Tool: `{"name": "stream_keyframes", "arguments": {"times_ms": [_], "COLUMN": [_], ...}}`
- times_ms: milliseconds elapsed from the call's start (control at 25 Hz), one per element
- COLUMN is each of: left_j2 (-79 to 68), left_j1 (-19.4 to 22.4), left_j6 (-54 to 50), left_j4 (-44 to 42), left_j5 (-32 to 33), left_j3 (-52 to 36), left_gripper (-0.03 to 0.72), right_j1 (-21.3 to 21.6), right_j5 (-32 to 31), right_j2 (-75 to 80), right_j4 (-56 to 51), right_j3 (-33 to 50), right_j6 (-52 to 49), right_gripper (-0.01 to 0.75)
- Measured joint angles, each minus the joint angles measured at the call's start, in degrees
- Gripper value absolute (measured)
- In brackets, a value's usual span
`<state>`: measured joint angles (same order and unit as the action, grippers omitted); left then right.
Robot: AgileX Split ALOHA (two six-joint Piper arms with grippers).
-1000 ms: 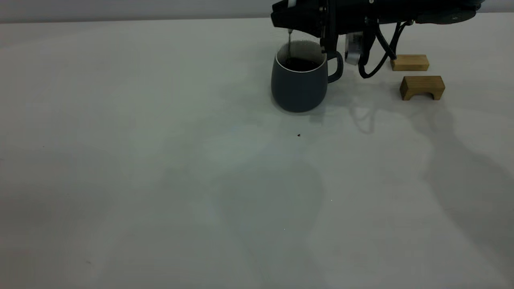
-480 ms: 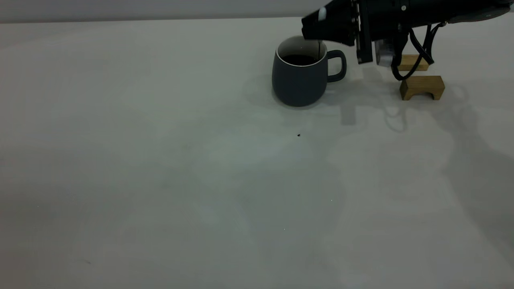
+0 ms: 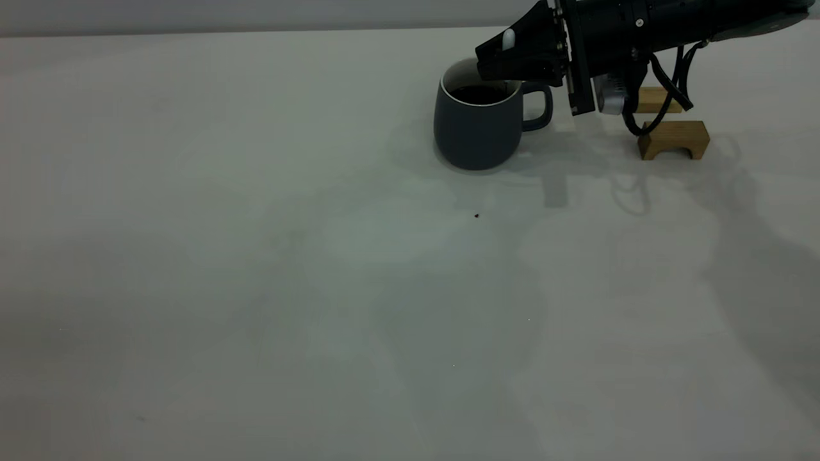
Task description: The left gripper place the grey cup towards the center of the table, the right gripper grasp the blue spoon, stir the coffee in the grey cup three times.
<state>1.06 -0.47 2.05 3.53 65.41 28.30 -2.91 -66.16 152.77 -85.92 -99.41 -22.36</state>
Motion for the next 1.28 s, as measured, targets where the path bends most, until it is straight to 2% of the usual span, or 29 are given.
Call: {"name": "stream_keyframes", "arguments": {"times_ms": [120,200,440,520,600,720,800,1040,1280], "left_j2": [0.0,0.0,0.0,0.0,0.0,0.0,0.0,0.0,0.0], "left_j1": [0.0,0.0,0.0,0.0,0.0,0.0,0.0,0.0,0.0], "left_j6": [0.0,0.0,0.0,0.0,0.0,0.0,0.0,0.0,0.0], "left_j4": [0.0,0.0,0.0,0.0,0.0,0.0,0.0,0.0,0.0], "left_j5": [0.0,0.0,0.0,0.0,0.0,0.0,0.0,0.0,0.0], "left_j3": [0.0,0.0,0.0,0.0,0.0,0.0,0.0,0.0,0.0], "left_gripper": [0.585,0.585,0.585,0.585,0.585,0.585,0.585,0.585,0.585], "right_j1": [0.0,0.0,-0.9,-1.6,-2.34,-3.15,-3.64,-5.05,-7.79], "right_j5": [-0.49,-0.44,-0.33,-0.33,-0.33,-0.42,-0.48,-1.01,-2.41], "right_j2": [0.25,0.31,0.15,-0.7,-2.32,-6.04,-9.15,-19.53,-34.41], "right_j4": [-0.25,0.15,4.25,6.61,9.26,12.54,14.11,26.59,39.0], "right_j3": [-0.02,-0.02,-0.02,-0.02,-0.02,-0.02,-0.02,-0.02,-0.02], "right_j6": [0.0,0.0,4.88,9.04,14.57,20.79,24.0,33.77,37.44], "right_gripper": [0.131,0.191,0.569,0.663,0.712,0.712,0.682,0.523,0.365]}}
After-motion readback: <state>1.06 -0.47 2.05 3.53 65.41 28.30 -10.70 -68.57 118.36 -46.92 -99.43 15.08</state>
